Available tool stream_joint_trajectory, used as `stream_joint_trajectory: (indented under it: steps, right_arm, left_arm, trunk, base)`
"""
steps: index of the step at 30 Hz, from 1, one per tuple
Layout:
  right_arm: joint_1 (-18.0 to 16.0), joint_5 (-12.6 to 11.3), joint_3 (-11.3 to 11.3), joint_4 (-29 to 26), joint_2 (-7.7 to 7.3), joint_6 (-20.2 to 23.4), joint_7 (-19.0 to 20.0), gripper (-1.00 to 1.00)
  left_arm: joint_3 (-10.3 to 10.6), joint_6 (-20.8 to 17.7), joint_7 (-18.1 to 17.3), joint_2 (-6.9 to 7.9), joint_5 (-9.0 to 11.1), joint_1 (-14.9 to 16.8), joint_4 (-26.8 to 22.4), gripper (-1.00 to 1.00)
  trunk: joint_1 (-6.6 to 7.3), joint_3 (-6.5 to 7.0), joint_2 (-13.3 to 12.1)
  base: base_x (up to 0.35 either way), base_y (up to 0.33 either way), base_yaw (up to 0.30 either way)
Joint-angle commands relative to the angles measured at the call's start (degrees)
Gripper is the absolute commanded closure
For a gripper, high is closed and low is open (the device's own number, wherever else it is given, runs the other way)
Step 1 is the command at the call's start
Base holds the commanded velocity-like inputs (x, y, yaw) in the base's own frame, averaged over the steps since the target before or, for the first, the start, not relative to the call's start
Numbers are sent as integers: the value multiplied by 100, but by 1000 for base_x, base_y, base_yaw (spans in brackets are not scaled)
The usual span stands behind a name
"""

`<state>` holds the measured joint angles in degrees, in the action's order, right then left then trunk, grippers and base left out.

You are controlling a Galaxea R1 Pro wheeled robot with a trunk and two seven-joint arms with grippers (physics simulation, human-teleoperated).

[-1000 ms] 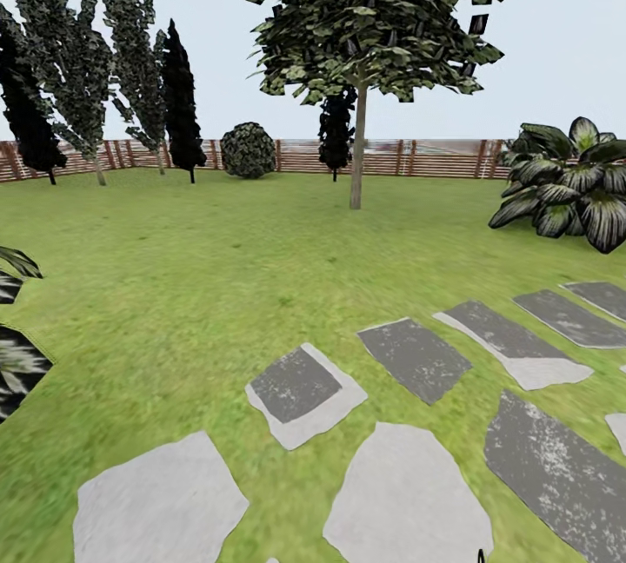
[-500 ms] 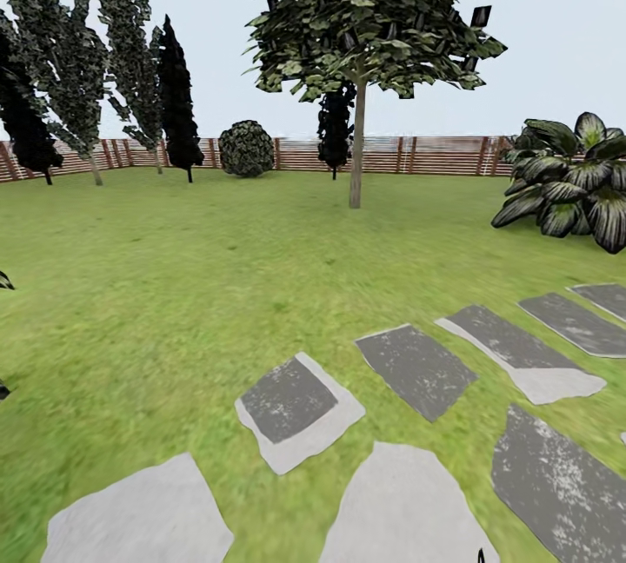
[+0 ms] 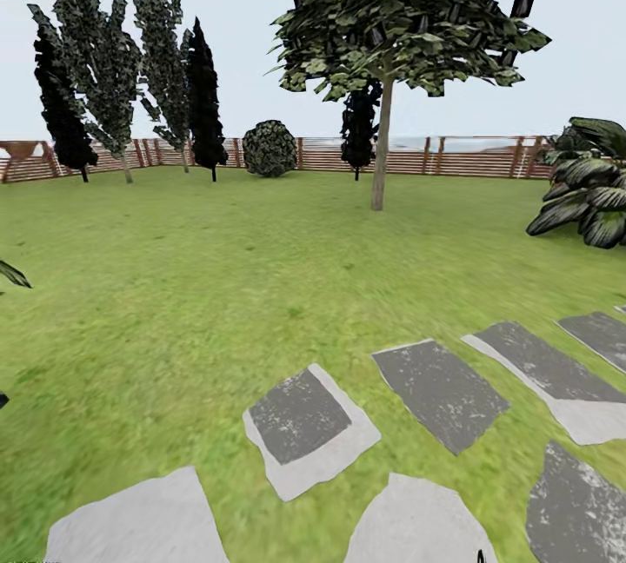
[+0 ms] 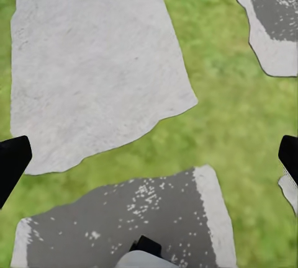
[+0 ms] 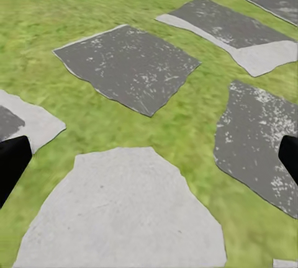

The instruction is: Take the three Easter eggs out of the wicker basket on the lawn in the garden, then place them on the lawn next to a single tree (choose any tree) so that all three eggs are next to the same tree and none are left in the basket.

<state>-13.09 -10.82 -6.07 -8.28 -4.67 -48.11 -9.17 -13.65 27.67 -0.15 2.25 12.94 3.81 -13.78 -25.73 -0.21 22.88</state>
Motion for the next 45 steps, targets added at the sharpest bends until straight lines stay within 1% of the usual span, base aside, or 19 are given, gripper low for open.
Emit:
stream_joint_trajectory:
  steps: [1, 25, 30, 45]
  right_arm:
    - [0, -8, -8, 2, 0, -14, 3, -100]
    - [0, -8, -8, 2, 1, -14, 3, -100]
    - [0, -1, -2, 2, -7, -14, 3, -100]
    - [0, 1, 1, 2, -8, -14, 3, -100]
  left_arm:
    - [22, 19, -2, 0, 42, 4, 7, -100]
    - [37, 12, -10, -6, 42, 2, 7, -100]
    - [37, 11, -12, -7, 42, 2, 7, -100]
    - [38, 11, -12, -6, 42, 3, 7, -100]
  trunk:
    - [-5, -2, 3]
    - [-5, -2, 3]
    - [-5, -2, 3]
    - [-5, -2, 3]
  base:
    - [324, -111, 275]
    - [324, -118, 274]
    - [322, -140, 77]
    - [319, -155, 3]
